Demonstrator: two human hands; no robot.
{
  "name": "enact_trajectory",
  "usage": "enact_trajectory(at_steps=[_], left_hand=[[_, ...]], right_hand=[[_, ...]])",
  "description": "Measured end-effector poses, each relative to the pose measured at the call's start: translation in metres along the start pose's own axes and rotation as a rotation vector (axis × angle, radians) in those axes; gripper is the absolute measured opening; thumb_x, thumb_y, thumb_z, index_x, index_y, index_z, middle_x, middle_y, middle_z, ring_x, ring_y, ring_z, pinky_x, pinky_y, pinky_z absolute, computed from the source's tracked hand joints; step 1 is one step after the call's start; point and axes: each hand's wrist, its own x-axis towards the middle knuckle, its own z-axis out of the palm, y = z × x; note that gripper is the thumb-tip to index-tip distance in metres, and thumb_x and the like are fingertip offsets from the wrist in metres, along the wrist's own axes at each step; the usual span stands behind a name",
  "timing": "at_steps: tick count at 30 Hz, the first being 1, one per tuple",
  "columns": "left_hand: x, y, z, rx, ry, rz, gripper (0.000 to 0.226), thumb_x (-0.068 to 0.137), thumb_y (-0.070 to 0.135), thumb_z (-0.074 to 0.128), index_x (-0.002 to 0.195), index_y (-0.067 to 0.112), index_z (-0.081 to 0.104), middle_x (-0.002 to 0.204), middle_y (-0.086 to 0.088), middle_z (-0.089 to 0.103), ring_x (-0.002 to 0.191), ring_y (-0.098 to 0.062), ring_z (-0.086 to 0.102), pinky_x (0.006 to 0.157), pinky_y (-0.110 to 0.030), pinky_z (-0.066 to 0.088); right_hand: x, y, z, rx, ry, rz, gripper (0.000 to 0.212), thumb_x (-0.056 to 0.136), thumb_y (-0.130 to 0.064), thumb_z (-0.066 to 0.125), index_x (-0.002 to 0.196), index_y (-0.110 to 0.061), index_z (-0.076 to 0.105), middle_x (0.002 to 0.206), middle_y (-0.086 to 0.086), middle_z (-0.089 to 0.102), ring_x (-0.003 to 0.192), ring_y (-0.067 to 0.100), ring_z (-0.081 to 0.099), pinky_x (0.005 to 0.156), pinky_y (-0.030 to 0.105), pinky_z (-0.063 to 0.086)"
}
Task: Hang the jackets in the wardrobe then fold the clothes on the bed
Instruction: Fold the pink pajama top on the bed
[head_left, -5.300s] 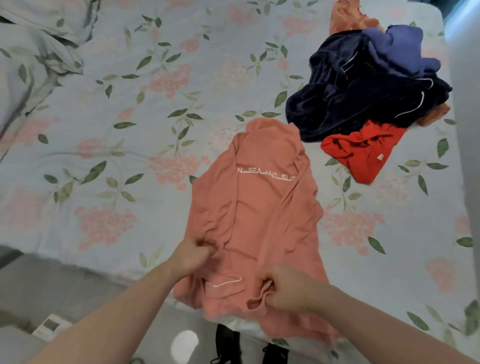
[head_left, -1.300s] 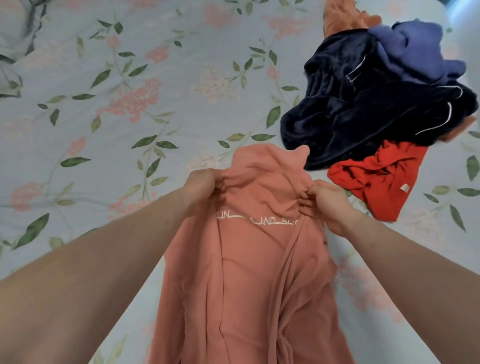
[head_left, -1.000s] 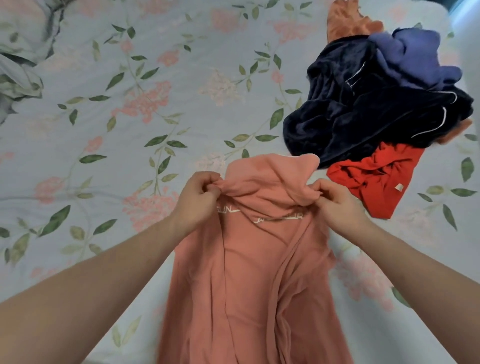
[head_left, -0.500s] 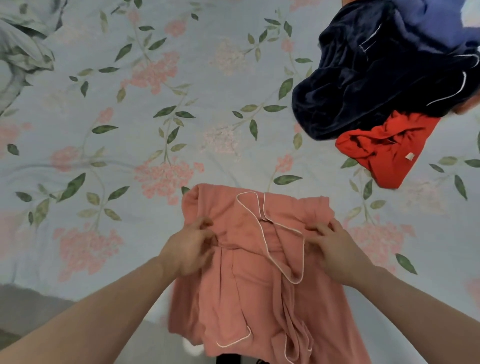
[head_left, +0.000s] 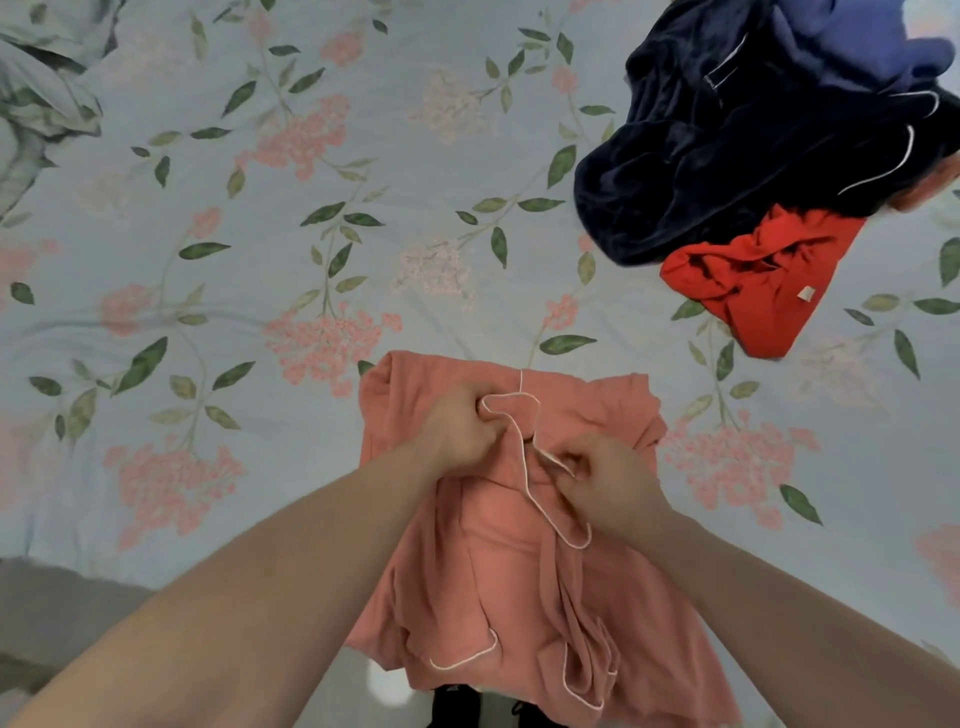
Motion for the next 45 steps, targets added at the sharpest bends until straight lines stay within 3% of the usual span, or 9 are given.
enact_trajectory(at_steps=[4, 9, 15, 17, 20, 24, 34, 43, 45], left_hand=[[-0.026, -0.02, -0.003, 0.335, 0.095, 0.315, 0.018, 0.081, 0.018, 0.06, 0.093, 0.026, 0.072, 0.096, 0.009, 0.051, 0.079, -0.018, 0.058, 0.062, -0.035, 0.046], [-0.066, -0.055, -0.001, 0.444, -0.441, 0.25, 0.062, 0.078, 0.023, 0.055, 0.139, 0.028, 0.06, 0.142, 0.009, 0.049, 0.124, -0.016, 0.056, 0.103, -0.026, 0.046], [-0.066, -0.036, -0.004, 0.206, 0.148, 0.233, 0.027, 0.083, 0.036, 0.06, 0.109, 0.033, 0.066, 0.113, 0.019, 0.06, 0.093, -0.006, 0.061, 0.082, -0.034, 0.053], [-0.051, -0.035, -0.001, 0.279, 0.267, 0.174, 0.039, 0.086, 0.042, 0.063, 0.123, 0.029, 0.063, 0.136, 0.01, 0.054, 0.118, -0.014, 0.054, 0.1, -0.038, 0.048], [-0.028, -0.035, 0.008, 0.46, 0.088, 0.027, 0.085, 0.086, 0.064, 0.057, 0.158, 0.03, 0.029, 0.17, -0.002, 0.011, 0.153, -0.029, 0.013, 0.125, -0.051, 0.015], [-0.011, -0.052, 0.026, 0.626, -0.195, -0.118, 0.116, 0.083, 0.08, 0.05, 0.16, 0.031, -0.021, 0.162, -0.002, -0.039, 0.151, -0.037, -0.03, 0.124, -0.057, -0.01], [0.006, -0.063, 0.035, 0.776, -0.414, -0.22, 0.123, 0.078, 0.093, 0.034, 0.134, 0.026, -0.052, 0.135, -0.005, -0.066, 0.122, -0.035, -0.06, 0.118, -0.064, -0.018], [0.014, -0.067, 0.04, 0.754, -0.448, -0.256, 0.122, 0.079, 0.093, 0.034, 0.132, 0.025, -0.053, 0.128, -0.005, -0.071, 0.116, -0.034, -0.065, 0.113, -0.062, -0.025], [0.014, -0.067, 0.039, 0.751, -0.454, -0.253, 0.122, 0.079, 0.092, 0.034, 0.131, 0.025, -0.054, 0.127, -0.005, -0.071, 0.114, -0.034, -0.066, 0.113, -0.062, -0.025]], right_hand=[[-0.01, 0.004, 0.005, -0.102, -0.131, -0.055, 0.032, 0.091, -0.032, 0.057, 0.118, -0.041, 0.071, 0.091, -0.013, 0.054, 0.09, 0.011, 0.055, 0.075, 0.034, 0.047], [-0.028, 0.016, 0.01, -0.277, -0.375, 0.011, 0.083, 0.07, -0.077, 0.024, 0.133, -0.04, 0.063, 0.109, -0.008, 0.05, 0.108, 0.013, 0.052, 0.086, 0.031, 0.047], [-0.018, 0.016, 0.01, -0.068, 0.265, -0.077, 0.036, 0.079, -0.04, 0.061, 0.109, -0.025, 0.075, 0.119, -0.002, 0.056, 0.11, 0.024, 0.055, 0.095, 0.039, 0.048], [-0.008, 0.015, 0.014, -0.191, 0.313, -0.016, 0.055, 0.08, -0.039, 0.07, 0.133, -0.025, 0.06, 0.142, 0.007, 0.046, 0.128, 0.031, 0.045, 0.103, 0.049, 0.045], [0.002, 0.017, 0.023, -0.325, 0.128, 0.18, 0.107, 0.079, -0.07, 0.06, 0.162, -0.027, 0.009, 0.168, 0.015, 0.005, 0.154, 0.037, 0.009, 0.12, 0.056, 0.025], [0.003, 0.03, 0.042, -0.376, -0.172, 0.309, 0.133, 0.073, -0.091, 0.048, 0.148, -0.028, -0.041, 0.158, 0.012, -0.044, 0.153, 0.044, -0.018, 0.125, 0.06, 0.001], [0.02, 0.044, 0.062, -0.37, -0.303, 0.403, 0.146, 0.055, -0.104, 0.034, 0.141, -0.023, -0.051, 0.139, 0.013, -0.064, 0.138, 0.044, -0.045, 0.114, 0.07, -0.02], [0.025, 0.054, 0.073, -0.301, -0.334, 0.397, 0.142, 0.056, -0.107, 0.013, 0.162, -0.015, -0.01, 0.165, 0.021, -0.01, 0.147, 0.043, -0.015, 0.112, 0.063, -0.016], [0.027, 0.051, 0.069, -0.322, -0.34, 0.409, 0.14, 0.051, -0.108, 0.007, 0.153, -0.021, -0.035, 0.159, 0.015, -0.039, 0.141, 0.041, -0.039, 0.109, 0.066, -0.024]])
